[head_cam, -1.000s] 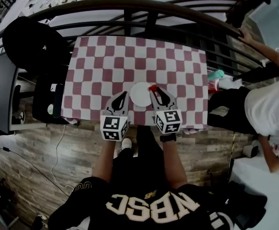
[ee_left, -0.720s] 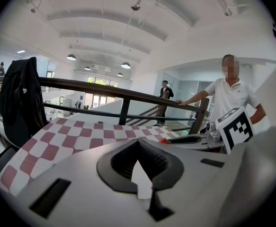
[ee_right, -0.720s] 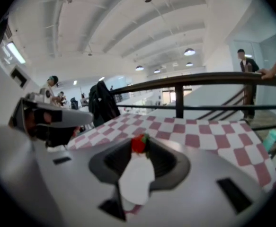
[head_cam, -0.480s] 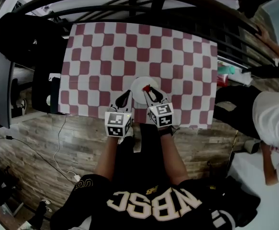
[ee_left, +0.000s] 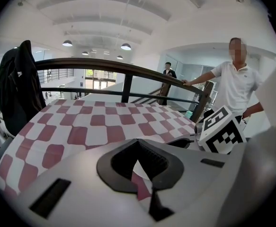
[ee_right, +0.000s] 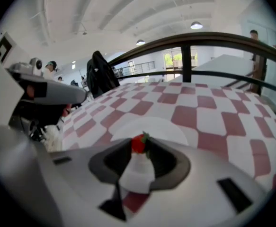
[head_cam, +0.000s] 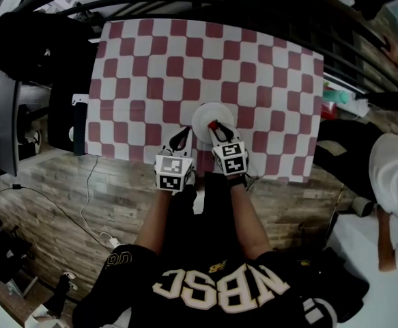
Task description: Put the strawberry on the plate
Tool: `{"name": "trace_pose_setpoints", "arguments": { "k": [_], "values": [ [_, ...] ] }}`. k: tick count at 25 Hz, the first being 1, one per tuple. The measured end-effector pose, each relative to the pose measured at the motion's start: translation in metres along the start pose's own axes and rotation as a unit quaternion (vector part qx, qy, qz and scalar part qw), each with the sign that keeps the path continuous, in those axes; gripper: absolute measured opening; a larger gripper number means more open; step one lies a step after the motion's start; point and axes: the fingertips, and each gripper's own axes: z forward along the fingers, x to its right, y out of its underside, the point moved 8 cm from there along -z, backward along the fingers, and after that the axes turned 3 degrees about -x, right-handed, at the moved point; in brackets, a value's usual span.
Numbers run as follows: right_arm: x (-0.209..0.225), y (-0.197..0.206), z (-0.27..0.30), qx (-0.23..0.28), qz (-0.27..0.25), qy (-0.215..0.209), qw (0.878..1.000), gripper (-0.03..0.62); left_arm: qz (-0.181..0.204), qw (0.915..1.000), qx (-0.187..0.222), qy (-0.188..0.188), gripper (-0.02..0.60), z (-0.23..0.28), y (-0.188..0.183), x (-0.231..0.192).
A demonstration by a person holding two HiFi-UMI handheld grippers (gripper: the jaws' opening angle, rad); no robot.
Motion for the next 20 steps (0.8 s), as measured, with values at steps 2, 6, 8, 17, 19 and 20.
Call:
{"name": "trace_pose_setpoints", "arguments": {
  "k": [2, 6, 8, 17, 19, 20],
  "values": [
    [0.001, 0.007, 0.004, -0.017, 0.002, -0.002, 1.0, 0.121, -0.002, 1.0, -0.003, 0.0, 0.011, -0.002, 0.002, 0.0],
    [0.005, 0.015, 0.013, -0.021, -0.009, 0.001, 1.0, 0.121, 0.004, 1.0, -0.003, 0.005, 0.011, -0.005, 0.002, 0.003],
    [0.004, 0.011, 0.011, -0.013, -0.012, 0.005, 1.0, 0.129, 0.011, 0.9999, 0.005, 0.006, 0.011, -0.008, -0.002, 0.004],
    [-0.006, -0.037, -0.072, 0.113, 0.011, 0.057, 0.992, 0.161, 0.025, 0.9965, 0.077, 0.02, 0.011, -0.043, -0.045, 0.014],
    [-0.008, -0.056, -0.096, 0.15, 0.008, 0.065, 0.987, 0.16, 0.033, 0.9936, 0.104, 0.028, 0.011, -0.052, -0.062, 0.02],
    [-0.01, -0.065, -0.108, 0.17, 0.006, 0.068, 0.983, 0.16, 0.04, 0.9917, 0.118, 0.032, 0.011, -0.057, -0.069, 0.023]
  ]
}}
